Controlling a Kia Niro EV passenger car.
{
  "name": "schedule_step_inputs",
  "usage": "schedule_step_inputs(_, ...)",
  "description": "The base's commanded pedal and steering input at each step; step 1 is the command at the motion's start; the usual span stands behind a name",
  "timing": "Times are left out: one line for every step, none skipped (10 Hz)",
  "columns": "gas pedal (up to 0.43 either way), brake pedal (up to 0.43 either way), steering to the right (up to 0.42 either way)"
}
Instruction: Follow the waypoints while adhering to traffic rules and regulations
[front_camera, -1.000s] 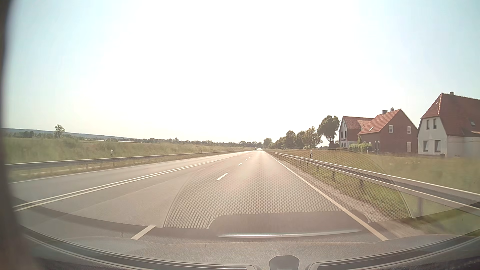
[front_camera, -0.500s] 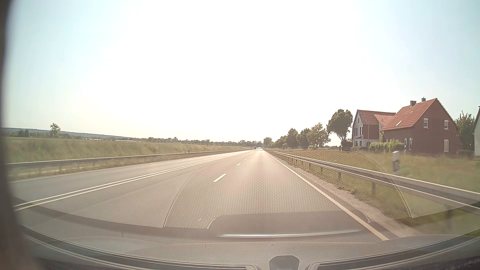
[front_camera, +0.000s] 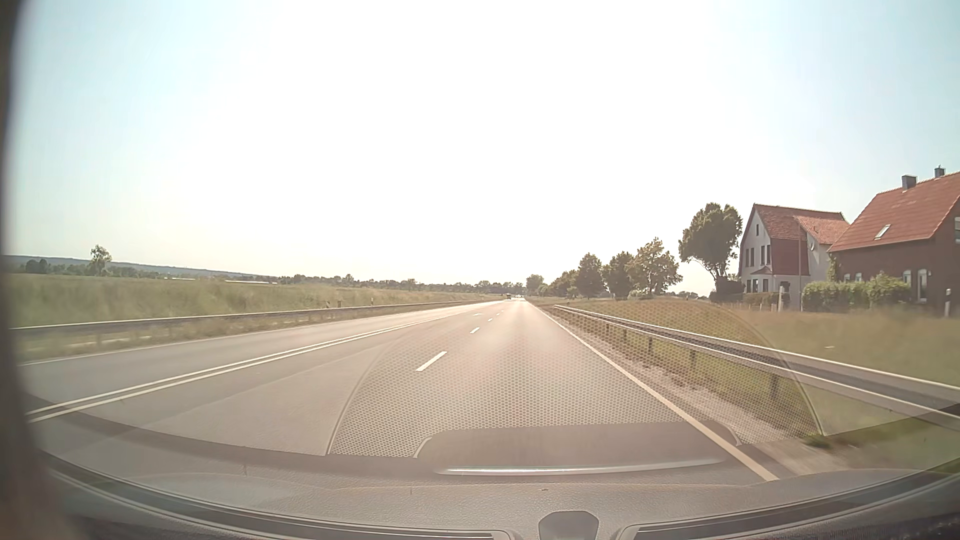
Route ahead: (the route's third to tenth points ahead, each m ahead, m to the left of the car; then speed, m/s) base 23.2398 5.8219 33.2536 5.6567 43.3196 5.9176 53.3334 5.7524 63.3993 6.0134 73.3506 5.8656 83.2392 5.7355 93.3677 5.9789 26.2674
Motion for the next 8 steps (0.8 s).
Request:
schedule_step_inputs(0.461,0.006,0.005)
schedule_step_inputs(0.461,0.006,0.005)
schedule_step_inputs(0.461,0.006,0.005)
schedule_step_inputs(0.461,0.006,0.005)
schedule_step_inputs(0.461,0.006,0.005)
schedule_step_inputs(0.461,0.006,0.005)
schedule_step_inputs(0.461,0.006,0.004)
schedule_step_inputs(0.461,0.006,0.004)
